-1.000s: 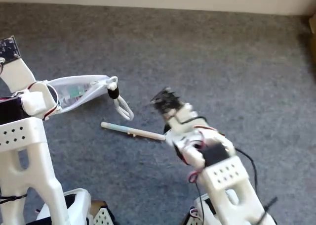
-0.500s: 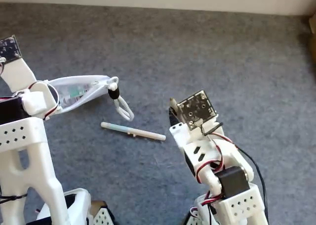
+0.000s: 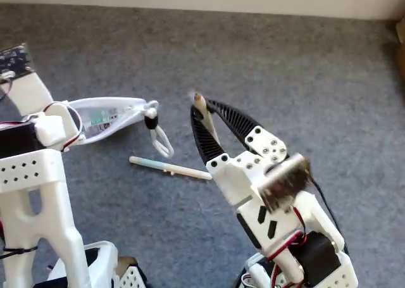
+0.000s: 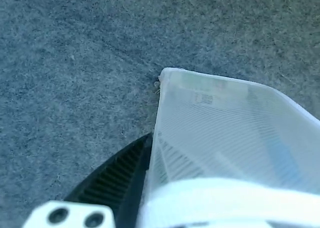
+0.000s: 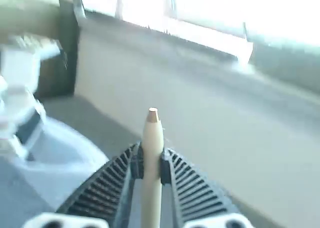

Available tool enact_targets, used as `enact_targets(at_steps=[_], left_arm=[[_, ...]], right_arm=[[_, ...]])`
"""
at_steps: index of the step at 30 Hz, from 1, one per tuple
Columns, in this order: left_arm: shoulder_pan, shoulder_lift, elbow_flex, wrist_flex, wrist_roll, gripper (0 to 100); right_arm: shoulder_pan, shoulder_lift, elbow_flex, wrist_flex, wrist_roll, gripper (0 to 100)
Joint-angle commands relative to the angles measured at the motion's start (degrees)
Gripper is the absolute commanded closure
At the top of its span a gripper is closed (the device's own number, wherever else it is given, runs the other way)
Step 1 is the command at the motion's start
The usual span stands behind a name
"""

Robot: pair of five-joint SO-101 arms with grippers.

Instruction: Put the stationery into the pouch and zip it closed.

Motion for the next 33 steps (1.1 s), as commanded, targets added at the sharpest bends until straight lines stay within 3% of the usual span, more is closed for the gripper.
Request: enact_targets(at_steps=[1,6,20,33], left_arm=[[4.4,1.3,2.2,-0.8,0.4,99],[5.1,1.3,2.2,-0.9,0.4,99],[5.1,1.3,2.1,-0.9,0.4,99],[5.1,1.3,2.2,-0.9,0.4,99]], right_arm=[[-3.3,-0.7,-3.6,-12.1,-0.3,99.4],[-8.8,-0.2,-3.5,-25.0,-0.4,99.4],[-17.9,19.4,-3.9,-39.7,-0.4,99.4],[-18.2,31.2,-3.5,-52.9,-0.4,99.4]])
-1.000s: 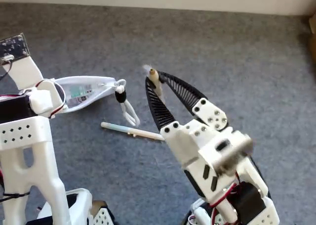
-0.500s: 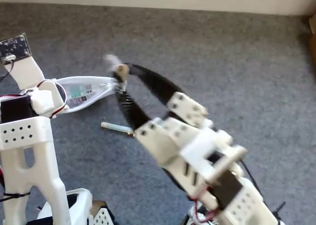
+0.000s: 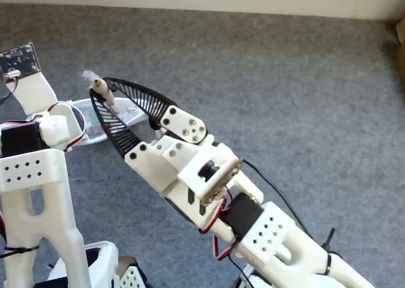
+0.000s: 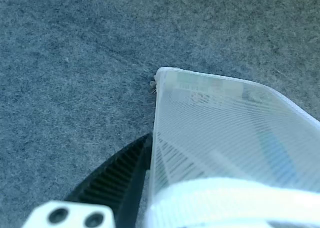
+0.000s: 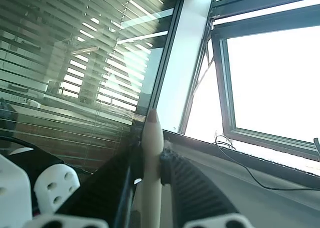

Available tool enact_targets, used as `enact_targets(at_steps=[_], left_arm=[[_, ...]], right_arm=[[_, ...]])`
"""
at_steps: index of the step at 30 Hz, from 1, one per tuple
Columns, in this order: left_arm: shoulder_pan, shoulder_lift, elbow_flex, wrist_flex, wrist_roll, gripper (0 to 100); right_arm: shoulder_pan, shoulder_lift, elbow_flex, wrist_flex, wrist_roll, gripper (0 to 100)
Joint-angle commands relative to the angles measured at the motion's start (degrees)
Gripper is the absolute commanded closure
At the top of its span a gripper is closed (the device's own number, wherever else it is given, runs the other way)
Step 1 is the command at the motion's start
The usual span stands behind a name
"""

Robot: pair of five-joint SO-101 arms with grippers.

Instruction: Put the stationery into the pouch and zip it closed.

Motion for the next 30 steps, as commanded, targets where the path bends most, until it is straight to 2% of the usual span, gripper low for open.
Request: enact_targets(at_steps=[1,12,19,30], left_arm=[[1.5,1.3,1.7,-0.6,0.4,99],[1.4,1.3,1.7,-0.6,0.4,99],[1.3,1.3,1.4,-0.6,0.4,99],[1.2,1.3,1.4,-0.6,0.4,99]], right_arm=[[-0.3,2.1,-2.9,-4.0,-0.4,99.4],[3.1,13.7,-3.1,-6.4,-0.1,99.4],[6.5,13.8,-2.8,0.6,-0.6,99.3],[4.7,15.7,-2.8,0.9,-0.6,99.1]])
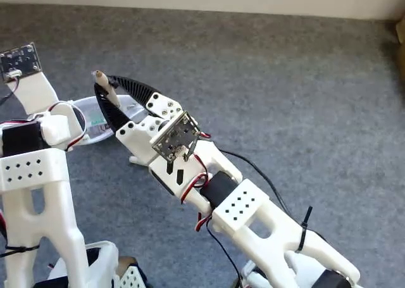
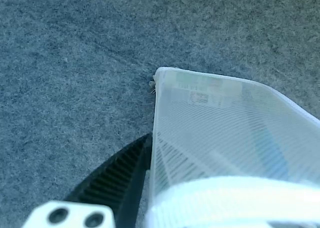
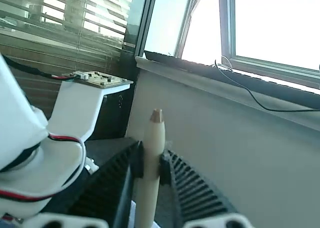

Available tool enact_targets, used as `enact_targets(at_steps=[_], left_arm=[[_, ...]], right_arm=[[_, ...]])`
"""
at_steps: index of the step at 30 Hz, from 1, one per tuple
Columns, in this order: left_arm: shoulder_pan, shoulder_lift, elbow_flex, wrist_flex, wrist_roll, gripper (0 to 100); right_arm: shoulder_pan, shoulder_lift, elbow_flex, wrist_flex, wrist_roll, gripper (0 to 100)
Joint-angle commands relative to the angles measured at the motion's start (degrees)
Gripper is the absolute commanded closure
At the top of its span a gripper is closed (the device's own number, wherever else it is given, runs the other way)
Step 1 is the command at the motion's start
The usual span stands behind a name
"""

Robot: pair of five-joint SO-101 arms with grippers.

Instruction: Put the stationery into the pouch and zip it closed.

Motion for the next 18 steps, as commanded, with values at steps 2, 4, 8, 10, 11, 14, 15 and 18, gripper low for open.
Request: enact_targets(at_steps=[2,4,8,10,11,14,15,18], left_arm=[[1.1,1.3,1.4,-0.6,0.4,99],[1.1,1.3,1.5,-0.6,0.4,99],[1.1,1.3,1.6,-0.6,0.4,99],[1.1,1.3,1.6,-0.6,0.4,99],[1.1,1.3,1.6,-0.6,0.4,99],[1.1,1.3,1.6,-0.6,0.4,99],[1.1,1.3,1.6,-0.6,0.4,99],[1.1,1.3,1.7,-0.6,0.4,99]], right_arm=[[-1.0,1.1,-2.9,0.2,-0.4,99.1],[-1.7,2.0,-2.9,0.0,-0.5,99.1],[-1.7,2.7,-3.2,-0.1,-5.7,99.1],[-1.5,2.7,-3.3,-0.1,-10.2,99.1],[-1.5,2.7,-3.4,-0.1,-11.9,99.1],[-1.5,2.7,-3.4,-0.1,-14.2,99.1],[-1.5,2.7,-3.4,-0.1,-14.6,99.1],[-1.5,2.7,-3.4,-0.1,-15.9,99.1]])
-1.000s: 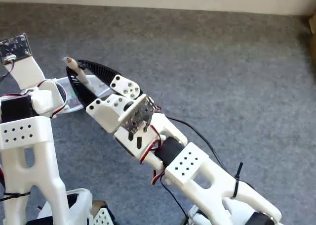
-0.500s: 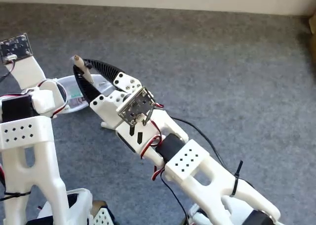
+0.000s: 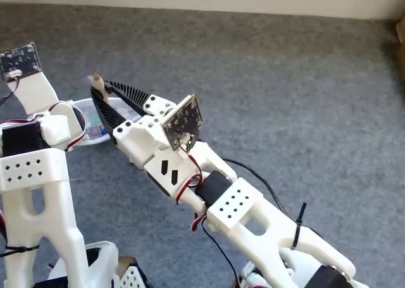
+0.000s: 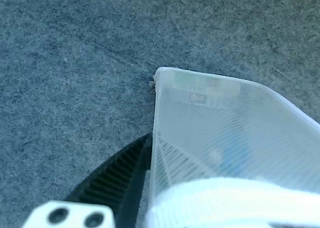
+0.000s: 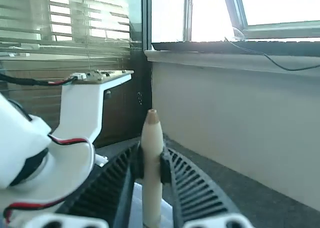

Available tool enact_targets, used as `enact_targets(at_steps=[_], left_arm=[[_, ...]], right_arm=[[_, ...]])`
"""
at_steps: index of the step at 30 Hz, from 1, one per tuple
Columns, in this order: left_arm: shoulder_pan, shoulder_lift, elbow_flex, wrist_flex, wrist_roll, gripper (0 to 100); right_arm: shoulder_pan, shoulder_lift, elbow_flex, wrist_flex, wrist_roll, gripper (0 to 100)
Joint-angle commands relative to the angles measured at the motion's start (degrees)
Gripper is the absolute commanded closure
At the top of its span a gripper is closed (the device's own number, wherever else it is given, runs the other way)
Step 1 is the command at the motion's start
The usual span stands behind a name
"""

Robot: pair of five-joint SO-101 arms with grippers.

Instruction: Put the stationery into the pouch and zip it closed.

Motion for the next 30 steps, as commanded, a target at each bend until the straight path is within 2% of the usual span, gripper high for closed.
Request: enact_targets(at_steps=[1,8,13,17,21,24,27,30], left_arm=[[1.1,1.3,1.7,-0.6,0.4,99],[1.1,1.3,1.7,-0.6,0.4,99],[1.1,1.3,1.7,-0.6,0.4,99],[1.1,1.3,1.7,-0.6,0.4,99],[1.0,1.3,1.7,-0.6,0.3,99],[1.0,1.3,1.7,-0.6,-1.1,99],[1.0,1.3,1.7,-0.6,-1.2,99],[1.0,1.3,1.7,-0.6,-1.2,99]], right_arm=[[-0.1,0.0,-3.3,-0.1,-1.8,99.1],[0.0,0.0,-3.2,0.3,-1.1,99.1],[0.2,0.0,-2.9,0.3,12.9,99.1],[0.5,0.0,-2.9,0.3,18.3,99.1],[0.6,0.0,-2.9,0.3,19.0,99.0],[0.6,0.0,-2.8,0.6,18.8,92.2],[0.5,0.0,-3.3,6.0,18.8,84.1],[0.5,0.0,-3.3,11.0,18.7,83.8]])
